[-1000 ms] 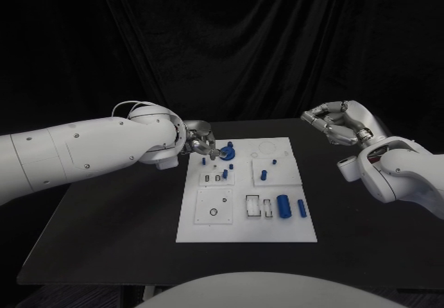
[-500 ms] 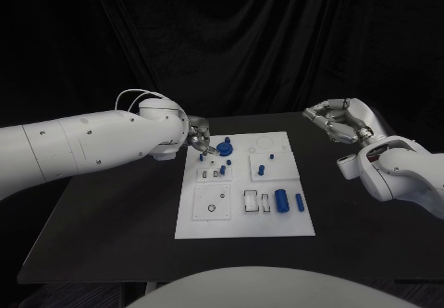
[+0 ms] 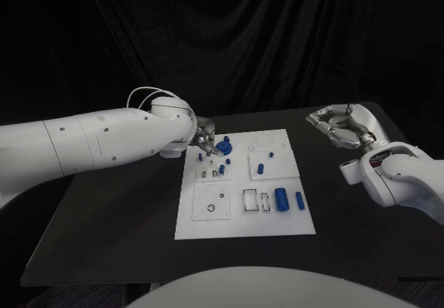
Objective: Assemble the parts on the task board
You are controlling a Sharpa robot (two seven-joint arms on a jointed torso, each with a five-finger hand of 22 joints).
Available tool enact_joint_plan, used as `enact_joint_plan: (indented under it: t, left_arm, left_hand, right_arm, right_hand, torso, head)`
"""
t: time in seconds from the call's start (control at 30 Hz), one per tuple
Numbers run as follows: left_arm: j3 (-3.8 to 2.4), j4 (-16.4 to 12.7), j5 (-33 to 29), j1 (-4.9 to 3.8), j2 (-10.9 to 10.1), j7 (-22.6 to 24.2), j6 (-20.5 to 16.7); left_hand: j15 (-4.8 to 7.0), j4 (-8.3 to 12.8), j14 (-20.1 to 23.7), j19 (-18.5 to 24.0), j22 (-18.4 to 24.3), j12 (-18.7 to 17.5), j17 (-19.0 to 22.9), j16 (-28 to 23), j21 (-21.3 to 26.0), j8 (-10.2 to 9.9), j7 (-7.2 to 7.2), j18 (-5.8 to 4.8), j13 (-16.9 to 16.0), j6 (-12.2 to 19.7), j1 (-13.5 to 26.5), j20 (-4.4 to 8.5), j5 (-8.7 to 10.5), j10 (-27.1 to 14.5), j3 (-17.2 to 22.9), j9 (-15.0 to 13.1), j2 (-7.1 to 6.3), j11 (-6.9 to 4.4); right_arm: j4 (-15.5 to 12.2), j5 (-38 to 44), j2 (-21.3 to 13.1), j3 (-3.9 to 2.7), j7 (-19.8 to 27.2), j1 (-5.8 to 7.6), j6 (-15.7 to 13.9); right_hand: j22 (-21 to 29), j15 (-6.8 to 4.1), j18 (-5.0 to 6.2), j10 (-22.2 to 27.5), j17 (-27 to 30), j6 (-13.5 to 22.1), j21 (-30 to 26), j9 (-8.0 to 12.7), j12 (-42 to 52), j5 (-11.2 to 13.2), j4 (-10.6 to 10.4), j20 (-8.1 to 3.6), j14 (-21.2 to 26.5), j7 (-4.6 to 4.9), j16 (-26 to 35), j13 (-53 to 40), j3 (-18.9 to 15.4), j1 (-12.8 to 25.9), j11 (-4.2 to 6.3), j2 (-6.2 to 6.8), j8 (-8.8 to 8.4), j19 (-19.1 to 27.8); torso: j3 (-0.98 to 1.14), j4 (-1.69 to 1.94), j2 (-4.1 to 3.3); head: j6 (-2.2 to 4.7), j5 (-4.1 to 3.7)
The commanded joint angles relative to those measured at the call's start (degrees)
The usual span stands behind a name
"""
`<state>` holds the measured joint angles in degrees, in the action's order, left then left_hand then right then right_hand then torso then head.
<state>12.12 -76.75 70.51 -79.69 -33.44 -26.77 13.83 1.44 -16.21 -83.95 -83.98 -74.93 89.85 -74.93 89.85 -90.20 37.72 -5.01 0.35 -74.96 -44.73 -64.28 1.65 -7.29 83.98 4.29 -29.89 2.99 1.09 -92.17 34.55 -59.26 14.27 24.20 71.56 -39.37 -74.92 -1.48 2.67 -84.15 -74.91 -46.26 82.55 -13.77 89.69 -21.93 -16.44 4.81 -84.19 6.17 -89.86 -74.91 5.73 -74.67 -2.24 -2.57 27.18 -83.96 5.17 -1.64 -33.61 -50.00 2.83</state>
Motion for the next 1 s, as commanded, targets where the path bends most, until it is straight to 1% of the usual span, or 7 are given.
enact_joint_plan:
  t: [0.03,0.17,0.23,0.43,0.67,0.83,1.0]
  left_arm:
    - [-0.04,0.3,0.4,0.22,0.5,1.0,1.5]
    - [-0.04,0.9,0.4,0.44,1.1,0.3,2.1]
    - [-0.04,1.2,0.4,0.62,1.4,-0.3,2.2]
    - [-0.05,2.4,0.4,1.19,2.2,-1.9,2.3]
    - [-0.05,3.3,0.4,1.74,3.2,-2.2,2.8]
    - [-0.05,4.2,0.4,2.17,3.8,-1.7,3.8]
    - [-0.05,4.9,0.4,2.53,4.4,-1.3,4.7]
  left_hand:
    - [0.33,-0.1,-6.1,-6.0,-15.1,0.1,-15.1,0.1,0.2,0.4,0.26,-0.35,-15.0,0.2,0.4,0.37,-0.07,6.0,-0.3,-0.4,0.55,-0.33]
    - [0.36,-0.2,-6.1,-6.0,-15.1,0.1,-15.1,0.1,0.2,0.5,0.32,-0.35,-15.0,0.1,0.8,0.39,0.11,6.0,-0.5,-0.8,0.59,-0.38]
    - [0.38,-0.2,-6.1,-6.0,-15.1,0.1,-15.1,0.1,0.2,0.6,0.35,-0.35,-15.0,0.1,1.1,0.41,0.32,6.0,-0.7,-1.1,0.64,-0.41]
    - [0.45,-0.2,-6.1,-6.0,-15.1,0.1,-15.1,0.1,0.2,0.7,0.42,-0.35,-15.0,0.1,1.8,0.47,0.75,6.0,-1.2,-1.7,0.74,-0.47]
    - [0.53,0.3,-6.1,-6.0,-15.1,0.1,-15.1,0.1,0.2,0.6,0.54,-0.35,-15.0,0.1,1.4,0.54,0.27,6.0,-0.9,-2.2,1.08,-0.57]
    - [0.61,1.2,-6.1,-6.0,-15.1,0.1,-15.1,0.1,0.2,0.2,0.58,-0.35,-15.0,0.3,0.5,0.64,-0.55,6.0,-0.5,-2.9,1.30,-0.64]
    - [0.63,1.4,-6.1,-6.0,-15.1,0.1,-15.1,0.1,0.2,0.1,0.59,-0.35,-15.0,0.3,0.4,0.66,-0.76,6.0,-0.3,-3.0,1.41,-0.64]
  right_arm:
    - [0.1,-0.1,-0.1,-0.03,0.2,-0.35,-0.7]
    - [0.1,-0.1,-0.2,-0.03,0.0,-0.53,-0.6]
    - [0.1,-0.1,-0.1,-0.03,-0.1,-0.57,-0.6]
    - [0.4,-0.1,0.2,-0.03,-0.2,-0.63,-0.4]
    - [0.7,-0.1,0.5,-0.03,-0.3,-0.69,-0.2]
    - [0.7,-0.1,0.5,-0.03,-0.4,-0.72,-0.1]
    - [0.9,-0.1,0.6,-0.03,-0.5,-0.74,0.0]
  right_hand:
    - [-12.4,-0.40,-0.59,-5.9,-15.1,0.3,-0.3,-0.1,0.3,-0.2,-0.1,-0.41,-5.8,0.02,-0.1,-15.1,0.4,-0.7,0.39,-0.04,0.28,-2.0]
    - [-12.3,-0.40,-0.56,-5.9,-15.1,0.3,-0.4,-0.1,0.3,-0.3,-0.1,-0.41,-5.8,0.02,-0.1,-15.1,0.5,-0.8,0.39,-0.01,0.33,-1.9]
    - [-12.3,-0.40,-0.56,-5.9,-15.1,0.3,-0.4,-0.1,0.3,-0.3,-0.1,-0.41,-5.8,0.02,-0.1,-15.1,0.5,-0.8,0.39,-0.01,0.33,-1.9]
    - [-12.3,-0.40,-0.54,-5.9,-15.1,0.3,-0.5,0.0,0.3,-0.4,-0.1,-0.42,-5.8,0.02,-0.1,-15.1,0.5,-0.8,0.39,0.02,0.36,-1.9]
    - [-12.2,-0.40,-0.50,-5.9,-15.1,0.4,-0.6,0.0,0.3,-0.5,-0.1,-0.42,-5.8,0.03,-0.1,-15.1,0.6,-0.9,0.39,0.03,0.38,-1.8]
    - [-12.2,-0.40,-0.50,-5.9,-15.1,0.4,-0.6,0.0,0.3,-0.5,-0.1,-0.42,-5.8,0.03,-0.1,-15.1,0.6,-0.9,0.39,0.03,0.38,-1.8]
    - [-12.2,-0.40,-0.47,-5.9,-15.1,0.4,-0.7,0.0,0.3,-0.6,-0.1,-0.42,-5.8,0.05,-0.1,-15.1,0.6,-0.9,0.38,0.02,0.39,-1.8]
  torso:
    - [0.60,-0.35,-0.26]
    - [0.63,-0.24,-0.27]
    - [0.88,-0.37,-0.45]
    - [1.20,-0.46,-0.61]
    - [1.14,-0.53,-0.73]
    - [1.28,-0.54,-0.95]
    - [1.28,-0.52,-0.91]
  head:
    - [0.00,-0.25]
    - [0.00,-0.47]
    - [0.00,-0.30]
    - [0.00,-0.10]
    - [0.00,0.09]
    - [0.00,-0.12]
    - [0.00,0.00]
